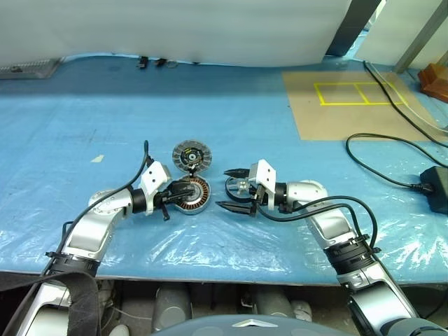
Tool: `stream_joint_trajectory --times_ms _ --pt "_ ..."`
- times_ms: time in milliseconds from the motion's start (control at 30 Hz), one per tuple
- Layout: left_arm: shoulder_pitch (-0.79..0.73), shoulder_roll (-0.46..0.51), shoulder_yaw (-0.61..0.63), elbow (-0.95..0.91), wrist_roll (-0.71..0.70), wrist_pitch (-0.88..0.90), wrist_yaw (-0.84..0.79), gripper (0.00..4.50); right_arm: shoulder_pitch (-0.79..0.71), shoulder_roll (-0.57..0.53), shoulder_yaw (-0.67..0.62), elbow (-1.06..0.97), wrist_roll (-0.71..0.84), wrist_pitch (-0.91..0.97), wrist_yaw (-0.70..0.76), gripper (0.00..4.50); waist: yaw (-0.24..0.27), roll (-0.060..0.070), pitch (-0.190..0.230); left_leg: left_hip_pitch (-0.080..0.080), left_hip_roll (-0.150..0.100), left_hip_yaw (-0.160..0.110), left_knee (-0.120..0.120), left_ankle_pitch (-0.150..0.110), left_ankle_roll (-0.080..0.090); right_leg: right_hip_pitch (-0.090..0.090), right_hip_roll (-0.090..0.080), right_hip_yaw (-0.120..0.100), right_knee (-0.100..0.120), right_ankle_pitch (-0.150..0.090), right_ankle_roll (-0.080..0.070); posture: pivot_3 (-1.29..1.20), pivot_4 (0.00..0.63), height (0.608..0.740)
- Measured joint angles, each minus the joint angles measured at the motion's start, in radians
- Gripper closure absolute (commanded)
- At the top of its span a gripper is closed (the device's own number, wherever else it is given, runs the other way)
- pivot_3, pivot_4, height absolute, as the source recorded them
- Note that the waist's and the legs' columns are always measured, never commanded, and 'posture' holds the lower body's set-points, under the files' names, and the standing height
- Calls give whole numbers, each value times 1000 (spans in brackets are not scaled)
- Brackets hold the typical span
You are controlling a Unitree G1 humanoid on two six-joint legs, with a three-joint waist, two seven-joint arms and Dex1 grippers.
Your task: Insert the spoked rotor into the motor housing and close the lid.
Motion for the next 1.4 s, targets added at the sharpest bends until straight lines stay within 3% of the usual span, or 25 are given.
stream_joint_trajectory --times_ms 267,533,767,867,1133,1400 --pt "0 1 -1 -9 -1 16 -1 3798 -1 0 0 0 -2 0 -2 0 0 0 0 0 0 0 0 0 0 0 0 0 0 0 0 0 150 740" --pt "9 9 -4 -26 -5 32 5 1065 -4 0 1 0 -4 0 -5 0 0 0 0 0 0 0 1 0 0 0 0 0 1 0 0 0 150 740" --pt "46 -12 95 -78 -115 112 58 1065 -4 0 1 2 -10 -5 -5 0 -1 0 0 0 0 0 2 0 0 0 0 0 2 0 0 0 150 740" --pt "59 -12 123 -89 -140 120 69 1698 -4 2 1 6 -15 -9 -4 0 0 0 0 0 0 0 2 0 0 0 0 0 2 0 0 0 150 740" --pt "68 -26 120 -99 -160 127 83 4470 -4 9 2 28 -22 -17 2 0 0 0 0 0 0 0 2 0 0 0 0 0 2 0 0 0 150 740" --pt "-6 -40 52 -37 -64 60 108 4470 -4 18 11 28 -24 -19 -2 0 0 0 0 0 0 -1 3 0 0 0 0 0 2 0 0 0 150 740"
